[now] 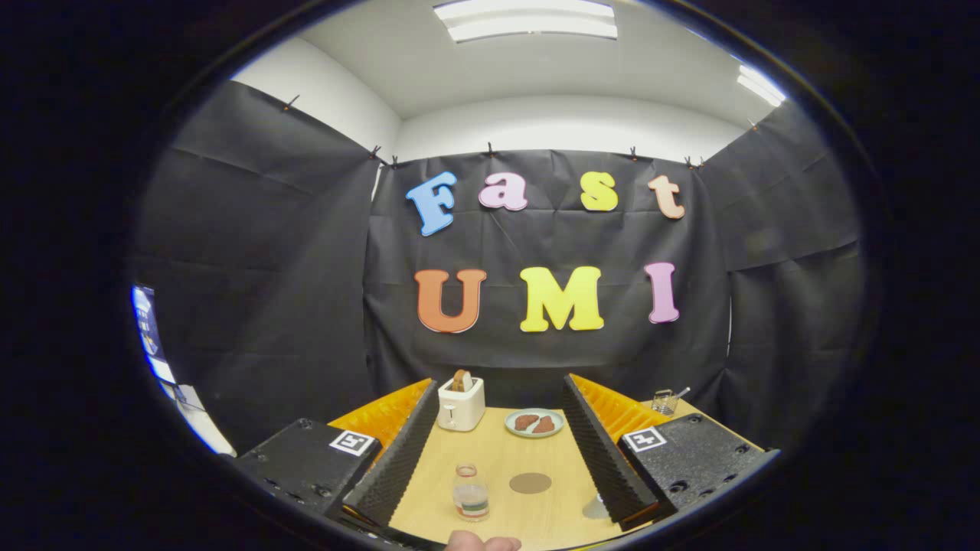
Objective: Take the bottle from table, then pour the juice into the cup, finally place the bottle on the coaster
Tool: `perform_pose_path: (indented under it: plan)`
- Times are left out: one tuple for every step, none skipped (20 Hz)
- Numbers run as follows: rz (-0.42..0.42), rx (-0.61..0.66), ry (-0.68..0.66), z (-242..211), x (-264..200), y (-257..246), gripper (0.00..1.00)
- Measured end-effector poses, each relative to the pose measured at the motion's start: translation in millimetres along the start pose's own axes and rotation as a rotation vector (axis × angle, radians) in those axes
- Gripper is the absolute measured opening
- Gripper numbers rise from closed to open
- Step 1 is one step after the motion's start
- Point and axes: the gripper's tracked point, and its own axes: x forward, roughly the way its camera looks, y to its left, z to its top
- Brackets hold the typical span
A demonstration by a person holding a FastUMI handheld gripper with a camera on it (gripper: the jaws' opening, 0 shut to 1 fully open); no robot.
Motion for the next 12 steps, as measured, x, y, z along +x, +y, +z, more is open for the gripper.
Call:
perform_pose_path:
  plan:
    - [0.003,-0.004,0.003,-1,-1,2,1.0]
    - [0.004,-0.007,0.002,0,-1,4,1.0]
    - [0.004,-0.009,0.003,0,-2,5,1.0]
    - [0.001,-0.01,0.004,-2,-4,6,1.0]
    - [-0.002,-0.01,0.01,-4,-5,6,1.0]
    - [-0.008,-0.009,0.015,-7,-6,6,1.0]
    - [-0.01,-0.008,0.02,-10,-8,6,1.0]
    - [-0.011,-0.008,0.024,-12,-9,7,1.0]
    - [-0.012,-0.009,0.025,-15,-10,9,1.0]
    - [-0.01,-0.01,0.03,-20,-11,11,1.0]
    - [-0.006,-0.01,0.036,-26,-12,13,1.0]
    - [-0.005,-0.008,0.049,-34,-12,16,1.0]
